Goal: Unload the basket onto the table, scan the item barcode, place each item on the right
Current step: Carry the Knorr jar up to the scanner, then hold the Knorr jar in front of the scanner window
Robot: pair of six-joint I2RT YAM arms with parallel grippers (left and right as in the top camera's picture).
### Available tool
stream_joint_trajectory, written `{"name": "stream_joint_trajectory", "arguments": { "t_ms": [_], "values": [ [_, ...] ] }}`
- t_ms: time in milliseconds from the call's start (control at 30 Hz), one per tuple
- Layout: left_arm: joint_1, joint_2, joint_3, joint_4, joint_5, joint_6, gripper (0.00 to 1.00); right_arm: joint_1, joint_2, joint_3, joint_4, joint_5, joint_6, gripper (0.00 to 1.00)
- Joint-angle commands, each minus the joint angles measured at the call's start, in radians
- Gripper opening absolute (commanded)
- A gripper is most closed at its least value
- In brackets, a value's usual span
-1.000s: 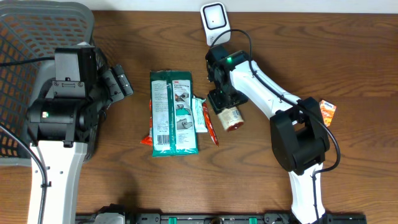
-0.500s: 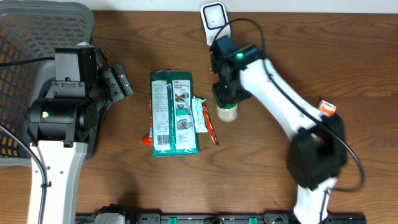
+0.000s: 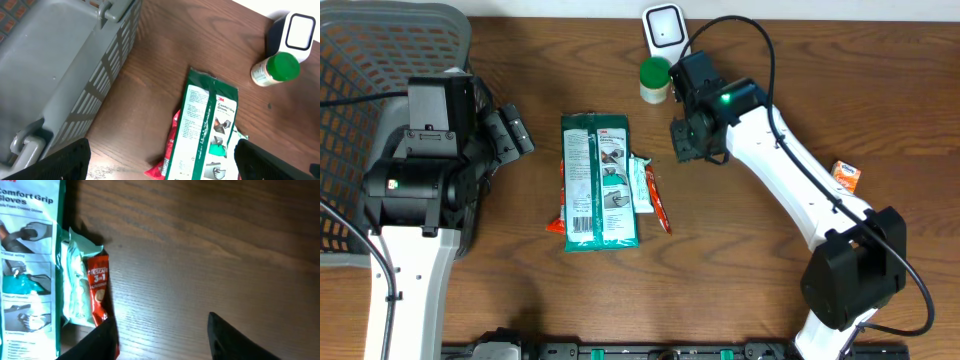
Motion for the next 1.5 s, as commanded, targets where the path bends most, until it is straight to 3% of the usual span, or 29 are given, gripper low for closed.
{"name": "stream_joint_trajectory", "arguments": {
  "t_ms": [0, 167, 333, 467, 600, 700, 767, 1067, 1233, 1467],
  "values": [
    [0.003, 0.0, 0.008, -0.002, -0.009, 0.013, 0.91, 0.001, 0.007, -0.004, 0.016, -0.003, 0.016, 0.63],
    [0.003, 0.0, 0.008, -0.002, -0.009, 0.013, 0.91, -0.002, 0.007, 0.064, -0.009, -0.031, 0.026, 0.7],
    [0.003, 0.0, 0.008, -0.002, -0.009, 0.013, 0.91, -0.016, 0.011, 0.256, -0.097, -0.09, 0.077, 0.72],
    [0.003, 0.0, 0.008, -0.002, -0.009, 0.013, 0.91, -0.052, 0.081, 0.568, -0.257, -0.121, 0.076, 0.75],
    [0.003, 0.0, 0.008, -0.002, -0.009, 0.013, 0.92, -0.095, 0.261, 0.961, -0.421, -0.137, 0.076, 0.75],
    [0.003, 0.0, 0.008, -0.002, -0.009, 0.013, 0.91, -0.119, 0.393, 1.12, -0.442, -0.168, 0.076, 0.77],
    [0.003, 0.0, 0.008, -0.002, -0.009, 0.013, 0.91, -0.122, 0.467, 1.141, -0.39, -0.164, 0.075, 0.84],
    [0.003, 0.0, 0.008, -0.002, -0.009, 0.013, 0.91, -0.053, 0.703, 1.135, -0.113, 0.011, 0.015, 0.86],
    [0.003, 0.0, 0.008, -0.002, -0.009, 0.013, 0.91, -0.008, 0.774, 1.135, -0.063, 0.198, -0.02, 0.86],
    [0.003, 0.0, 0.008, -0.002, -0.009, 0.013, 0.91, -0.002, 0.805, 1.125, -0.058, 0.199, -0.033, 0.85]
  ]
}}
